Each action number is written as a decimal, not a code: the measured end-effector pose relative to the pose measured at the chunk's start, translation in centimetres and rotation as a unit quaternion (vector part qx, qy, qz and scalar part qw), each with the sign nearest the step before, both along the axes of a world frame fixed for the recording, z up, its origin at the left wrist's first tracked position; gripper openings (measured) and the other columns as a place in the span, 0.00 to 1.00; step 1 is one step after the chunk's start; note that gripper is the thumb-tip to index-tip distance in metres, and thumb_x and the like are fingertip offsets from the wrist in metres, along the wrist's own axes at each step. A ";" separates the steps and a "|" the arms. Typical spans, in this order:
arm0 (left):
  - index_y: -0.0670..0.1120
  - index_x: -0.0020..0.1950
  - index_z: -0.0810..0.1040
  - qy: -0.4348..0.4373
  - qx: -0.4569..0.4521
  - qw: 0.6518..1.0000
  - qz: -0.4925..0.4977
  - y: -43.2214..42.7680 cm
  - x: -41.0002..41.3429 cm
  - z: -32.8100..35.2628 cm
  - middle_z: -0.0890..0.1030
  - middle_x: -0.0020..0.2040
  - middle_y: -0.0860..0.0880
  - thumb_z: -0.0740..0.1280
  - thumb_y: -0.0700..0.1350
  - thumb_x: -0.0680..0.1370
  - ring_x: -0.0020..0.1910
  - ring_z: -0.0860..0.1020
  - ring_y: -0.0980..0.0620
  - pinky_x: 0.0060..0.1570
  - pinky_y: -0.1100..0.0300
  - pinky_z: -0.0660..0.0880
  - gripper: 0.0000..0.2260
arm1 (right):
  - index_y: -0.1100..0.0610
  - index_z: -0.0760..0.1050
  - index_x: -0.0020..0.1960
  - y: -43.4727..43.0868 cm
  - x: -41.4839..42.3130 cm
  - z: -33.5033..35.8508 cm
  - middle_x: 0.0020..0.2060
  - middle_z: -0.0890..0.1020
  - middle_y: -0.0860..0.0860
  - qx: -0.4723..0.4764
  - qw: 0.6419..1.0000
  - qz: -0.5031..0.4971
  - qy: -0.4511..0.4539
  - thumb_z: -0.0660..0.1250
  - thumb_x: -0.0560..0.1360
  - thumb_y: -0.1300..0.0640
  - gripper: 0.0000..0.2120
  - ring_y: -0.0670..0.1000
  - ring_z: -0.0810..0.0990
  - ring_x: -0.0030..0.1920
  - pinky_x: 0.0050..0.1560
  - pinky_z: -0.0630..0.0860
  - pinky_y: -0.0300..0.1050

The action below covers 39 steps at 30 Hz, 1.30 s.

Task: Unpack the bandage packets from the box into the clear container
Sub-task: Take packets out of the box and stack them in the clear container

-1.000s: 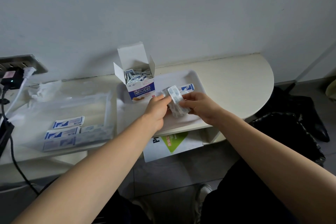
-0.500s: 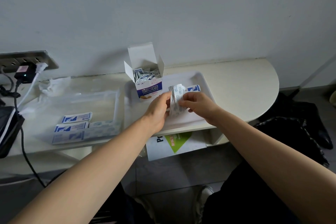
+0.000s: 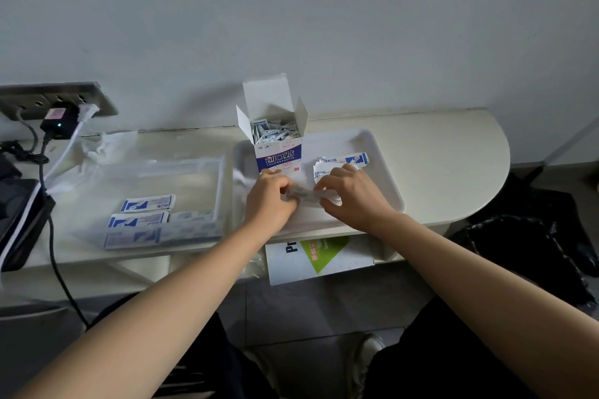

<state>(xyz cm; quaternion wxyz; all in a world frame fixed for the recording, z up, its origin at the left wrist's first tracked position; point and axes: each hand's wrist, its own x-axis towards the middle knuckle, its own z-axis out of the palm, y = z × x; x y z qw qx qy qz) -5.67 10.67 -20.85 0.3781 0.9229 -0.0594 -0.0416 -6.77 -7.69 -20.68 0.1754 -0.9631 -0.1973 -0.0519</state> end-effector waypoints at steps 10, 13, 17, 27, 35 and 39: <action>0.51 0.50 0.82 -0.010 0.057 0.997 -0.043 -0.7 -0.4 0.3 0.71 0.47 0.51 0.72 0.43 0.72 0.46 0.73 0.54 0.45 0.63 0.67 0.08 | 0.56 0.80 0.54 -0.3 -0.4 -0.2 0.45 0.76 0.52 0.044 0.995 -0.019 0.086 0.67 0.73 0.60 0.10 0.53 0.74 0.42 0.44 0.71 0.44; 0.50 0.49 0.82 -0.021 0.061 0.997 -0.047 -0.6 -0.4 0.4 0.71 0.47 0.51 0.70 0.41 0.73 0.46 0.71 0.56 0.45 0.63 0.67 0.07 | 0.58 0.81 0.49 -0.4 -0.3 -0.2 0.40 0.73 0.49 0.078 0.993 -0.026 0.082 0.67 0.71 0.65 0.09 0.48 0.69 0.37 0.42 0.66 0.39; 0.49 0.50 0.82 -0.002 0.060 0.996 -0.059 -0.5 -0.5 0.2 0.74 0.49 0.49 0.69 0.40 0.73 0.46 0.75 0.52 0.47 0.63 0.69 0.08 | 0.57 0.81 0.49 -0.4 -0.1 -0.4 0.40 0.74 0.49 0.080 0.991 -0.033 0.102 0.67 0.69 0.65 0.10 0.48 0.71 0.38 0.42 0.70 0.41; 0.48 0.46 0.81 -0.006 0.035 0.998 -0.043 -0.3 -0.5 2.0 0.80 0.43 0.54 0.67 0.40 0.74 0.44 0.77 0.53 0.40 0.64 0.69 0.05 | 0.55 0.79 0.41 -0.1 0.1 0.5 0.32 0.77 0.44 0.189 0.972 -0.086 0.107 0.70 0.71 0.64 0.04 0.41 0.74 0.30 0.35 0.67 0.28; 0.51 0.43 0.85 -0.095 0.053 0.993 -0.034 4.6 1.5 9.8 0.84 0.39 0.54 0.69 0.44 0.73 0.39 0.81 0.55 0.37 0.66 0.72 0.05 | 0.56 0.79 0.49 4.2 1.6 6.0 0.35 0.80 0.53 0.368 0.919 -0.047 0.138 0.71 0.73 0.60 0.05 0.48 0.78 0.31 0.36 0.76 0.43; 0.50 0.46 0.86 -0.055 0.056 0.997 -0.011 9.5 1.2 11.0 0.84 0.40 0.54 0.71 0.44 0.73 0.37 0.78 0.57 0.40 0.63 0.71 0.05 | 0.58 0.78 0.50 8.2 1.7 6.5 0.35 0.80 0.57 0.427 0.891 -0.009 0.154 0.71 0.73 0.64 0.06 0.47 0.76 0.31 0.34 0.75 0.40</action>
